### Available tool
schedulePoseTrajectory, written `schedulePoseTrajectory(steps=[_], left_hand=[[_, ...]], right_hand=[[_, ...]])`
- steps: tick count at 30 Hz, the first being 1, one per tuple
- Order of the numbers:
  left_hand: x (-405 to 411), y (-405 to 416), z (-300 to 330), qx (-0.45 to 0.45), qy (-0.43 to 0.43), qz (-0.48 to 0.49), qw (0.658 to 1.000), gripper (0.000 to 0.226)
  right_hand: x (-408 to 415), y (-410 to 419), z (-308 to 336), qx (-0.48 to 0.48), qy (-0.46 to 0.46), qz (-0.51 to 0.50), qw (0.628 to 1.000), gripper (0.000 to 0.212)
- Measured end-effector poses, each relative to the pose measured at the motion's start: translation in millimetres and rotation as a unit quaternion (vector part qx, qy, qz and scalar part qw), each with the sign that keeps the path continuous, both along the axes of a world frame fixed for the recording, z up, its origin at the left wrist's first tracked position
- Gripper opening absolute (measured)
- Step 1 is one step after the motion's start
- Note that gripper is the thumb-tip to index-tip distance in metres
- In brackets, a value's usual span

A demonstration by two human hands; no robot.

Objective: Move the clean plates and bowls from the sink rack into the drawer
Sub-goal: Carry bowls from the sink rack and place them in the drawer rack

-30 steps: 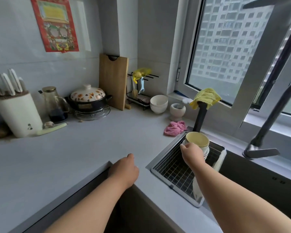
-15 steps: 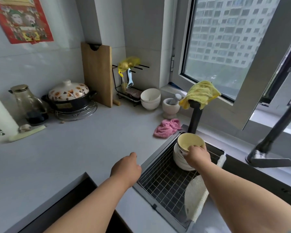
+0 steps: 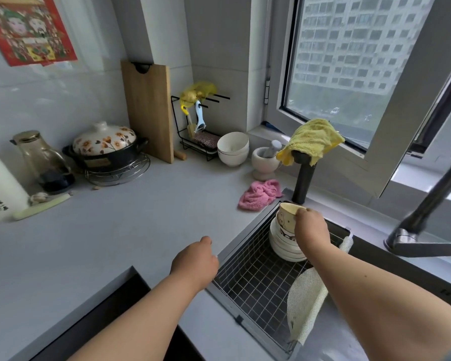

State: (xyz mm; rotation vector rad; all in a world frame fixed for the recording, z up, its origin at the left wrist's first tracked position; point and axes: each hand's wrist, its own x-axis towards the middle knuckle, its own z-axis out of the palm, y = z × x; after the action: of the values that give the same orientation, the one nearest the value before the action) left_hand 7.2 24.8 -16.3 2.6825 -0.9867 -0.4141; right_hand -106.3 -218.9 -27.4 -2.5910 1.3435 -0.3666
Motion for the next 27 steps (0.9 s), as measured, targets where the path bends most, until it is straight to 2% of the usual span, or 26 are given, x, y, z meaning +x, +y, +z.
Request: schedulePoseTrajectory(steps=[6, 10, 17, 20, 22, 24, 27], left_hand=[[2, 9, 2, -0.02, 0.006, 0.022, 1.0, 0.043], [2, 24, 9, -0.07, 0.043, 0.072, 0.994, 0.04], [-1, 67, 26, -0.153, 0.056, 0.163, 0.973, 0.039], [-5, 94, 29, -0.212, 0.079, 0.221, 0.949, 0.044], [-5, 114, 31, -0.265, 0.104, 0.274, 0.919, 0.046], [-4, 136, 36, -0.336, 0.162, 0.343, 0.862, 0.047], [-6, 176, 45, -0.465, 0.305, 0.423, 0.715, 0.05]], right_hand=[[13, 24, 17, -0.071, -0.147, 0.042, 0.986, 0.022], [29, 54, 28, -0.104, -0.209, 0.142, 0.962, 0.017], [62, 123, 44, -0.109, -0.253, 0.322, 0.906, 0.009], [74, 152, 43, -0.108, -0.269, 0.392, 0.873, 0.017], [81, 176, 43, -0.105, -0.279, 0.434, 0.85, 0.029], [87, 202, 43, -0.104, -0.288, 0.468, 0.829, 0.031], [97, 249, 44, -0.112, -0.301, 0.525, 0.788, 0.031]])
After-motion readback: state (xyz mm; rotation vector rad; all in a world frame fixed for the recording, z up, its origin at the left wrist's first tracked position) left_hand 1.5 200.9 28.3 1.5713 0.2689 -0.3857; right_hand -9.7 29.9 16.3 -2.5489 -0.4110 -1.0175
